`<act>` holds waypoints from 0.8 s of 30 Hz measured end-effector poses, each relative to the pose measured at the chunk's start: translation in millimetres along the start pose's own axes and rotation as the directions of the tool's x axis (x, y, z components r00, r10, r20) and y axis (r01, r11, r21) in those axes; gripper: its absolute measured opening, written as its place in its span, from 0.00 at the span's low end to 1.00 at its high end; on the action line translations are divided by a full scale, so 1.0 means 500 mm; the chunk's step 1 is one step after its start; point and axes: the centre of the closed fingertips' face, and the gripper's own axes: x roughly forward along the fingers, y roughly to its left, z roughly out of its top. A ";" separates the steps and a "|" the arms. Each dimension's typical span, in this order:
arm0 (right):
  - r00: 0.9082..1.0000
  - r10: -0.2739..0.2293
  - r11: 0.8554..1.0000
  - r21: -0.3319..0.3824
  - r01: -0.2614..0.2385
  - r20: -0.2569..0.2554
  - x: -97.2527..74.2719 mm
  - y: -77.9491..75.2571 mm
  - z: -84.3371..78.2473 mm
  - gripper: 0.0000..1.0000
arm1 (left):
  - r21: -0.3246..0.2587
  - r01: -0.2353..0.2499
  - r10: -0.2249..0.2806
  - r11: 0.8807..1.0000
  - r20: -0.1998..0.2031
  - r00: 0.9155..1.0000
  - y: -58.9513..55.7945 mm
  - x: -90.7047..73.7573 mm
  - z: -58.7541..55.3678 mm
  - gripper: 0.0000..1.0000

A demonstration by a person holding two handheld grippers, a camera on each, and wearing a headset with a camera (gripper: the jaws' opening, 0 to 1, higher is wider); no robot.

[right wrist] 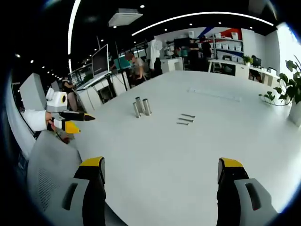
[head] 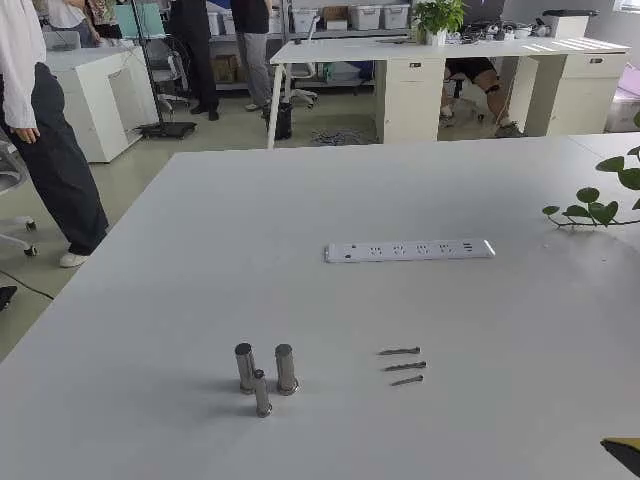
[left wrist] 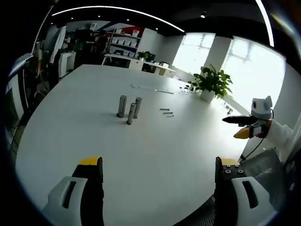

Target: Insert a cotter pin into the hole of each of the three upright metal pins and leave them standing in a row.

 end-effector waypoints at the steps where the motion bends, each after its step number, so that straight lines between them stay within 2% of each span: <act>1: 1.000 0.001 1.000 0.000 -0.001 0.001 0.000 0.000 0.001 0.98 | -0.002 0.000 0.000 1.000 0.000 1.000 -0.001 -0.001 0.000 0.99; 9: 1.000 0.001 1.000 -0.009 -0.001 0.007 0.001 -0.008 0.007 0.98 | 0.007 -0.008 0.008 1.000 -0.002 1.000 0.001 -0.006 0.004 0.99; 18: 1.000 0.016 1.000 -0.020 -0.016 0.011 0.005 -0.002 0.013 0.98 | 0.008 -0.018 0.018 1.000 -0.004 1.000 0.006 -0.010 0.005 0.99; 24: 1.000 0.000 0.999 -0.049 0.001 0.004 0.001 -0.007 0.012 0.98 | 0.008 -0.015 0.015 1.000 0.002 1.000 0.004 -0.007 0.008 0.99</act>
